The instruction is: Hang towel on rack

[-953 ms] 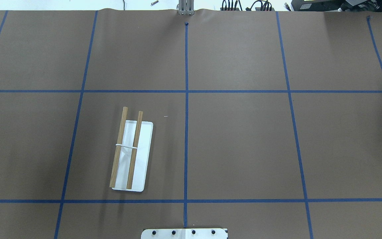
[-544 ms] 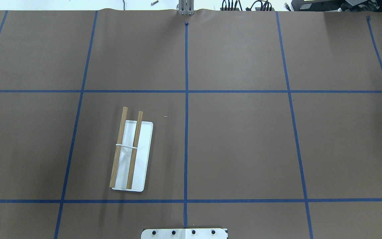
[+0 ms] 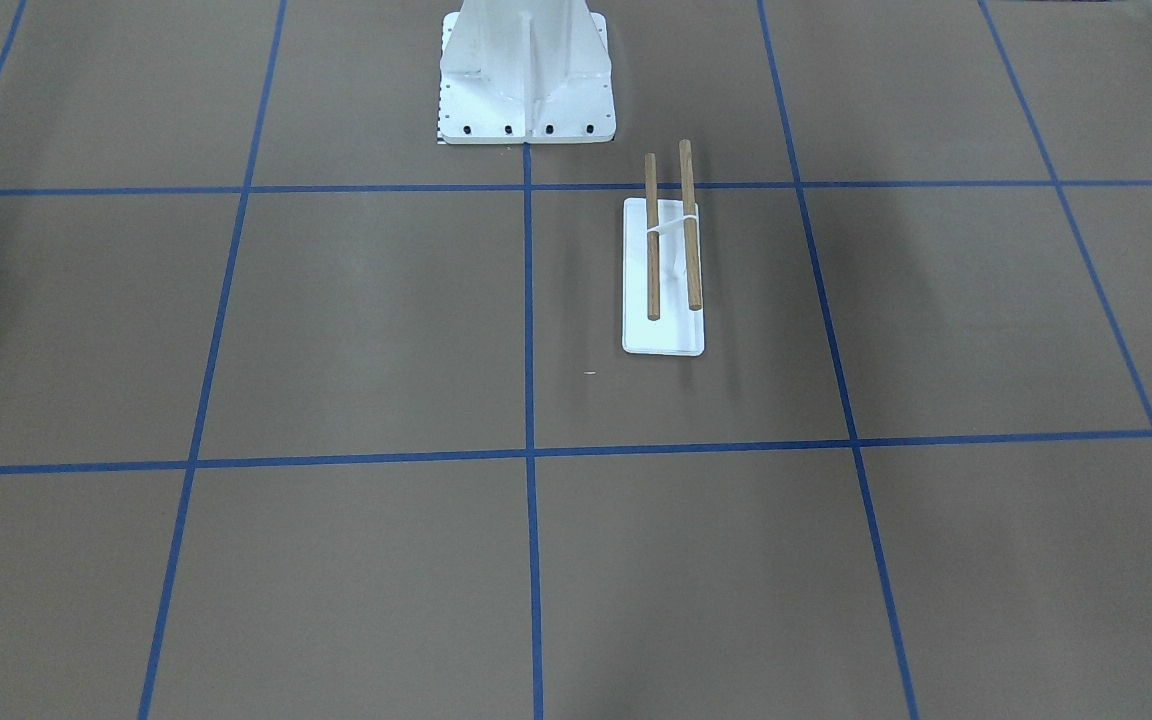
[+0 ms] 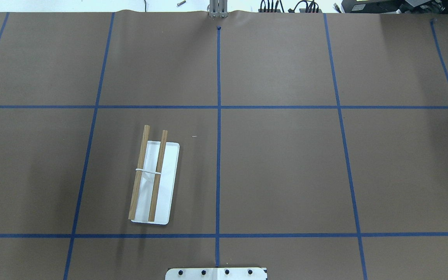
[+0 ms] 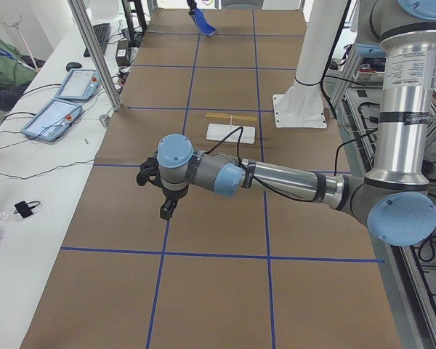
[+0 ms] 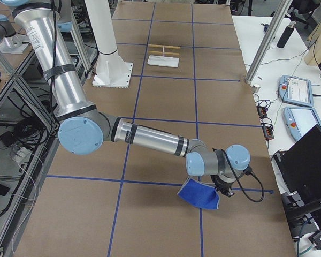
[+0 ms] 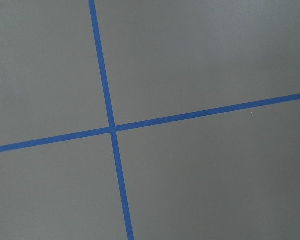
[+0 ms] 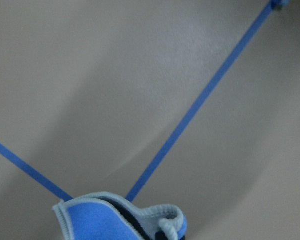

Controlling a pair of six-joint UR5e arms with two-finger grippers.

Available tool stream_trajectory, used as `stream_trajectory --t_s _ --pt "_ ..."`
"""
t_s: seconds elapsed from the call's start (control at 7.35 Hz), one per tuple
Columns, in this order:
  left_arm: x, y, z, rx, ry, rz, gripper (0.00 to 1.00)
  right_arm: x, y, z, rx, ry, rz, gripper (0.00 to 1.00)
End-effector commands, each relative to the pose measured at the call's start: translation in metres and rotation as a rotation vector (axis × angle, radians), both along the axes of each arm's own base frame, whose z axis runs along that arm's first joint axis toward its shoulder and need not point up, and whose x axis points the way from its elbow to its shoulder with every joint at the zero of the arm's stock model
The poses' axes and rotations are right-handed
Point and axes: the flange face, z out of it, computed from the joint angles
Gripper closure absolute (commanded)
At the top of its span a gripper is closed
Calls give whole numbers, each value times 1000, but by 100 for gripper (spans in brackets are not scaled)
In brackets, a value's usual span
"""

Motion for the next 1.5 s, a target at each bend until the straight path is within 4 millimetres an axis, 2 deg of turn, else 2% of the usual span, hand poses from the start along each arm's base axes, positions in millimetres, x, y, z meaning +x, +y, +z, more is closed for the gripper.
stream_trajectory --t_s 0.0,0.14,0.27,0.41,0.54,0.68,0.82,0.95,1.09,1.22,1.36 --pt "6 -5 -1 112 11 9 1 -61 -24 -85 122 -20 -59 100" --pt "21 -7 -4 130 14 33 1 -102 -21 -125 165 -43 -88 100" --pt "52 -21 -27 123 39 52 1 -152 -12 -163 159 -84 -72 100" --pt "82 -33 -57 77 81 32 1 -190 -7 -222 198 -127 -58 100" --pt "105 -46 -86 23 120 0 1 -223 9 -265 186 -178 -42 100" --pt "128 -58 -117 -34 162 -35 1 -257 23 -315 98 -250 39 100" --pt "164 -66 -149 -103 205 -55 1 -294 40 -360 5 -313 108 100" --pt "208 -70 -185 -172 246 -62 1 -330 57 -405 -71 -359 204 100" --pt "245 -70 -220 -282 295 -90 1 -359 75 -440 -128 -402 269 100" --pt "265 -72 -246 -382 332 -132 2 -372 97 -467 -113 -439 290 100" --pt "285 -70 -268 -495 366 -172 2 -375 122 -492 -98 -484 294 100"
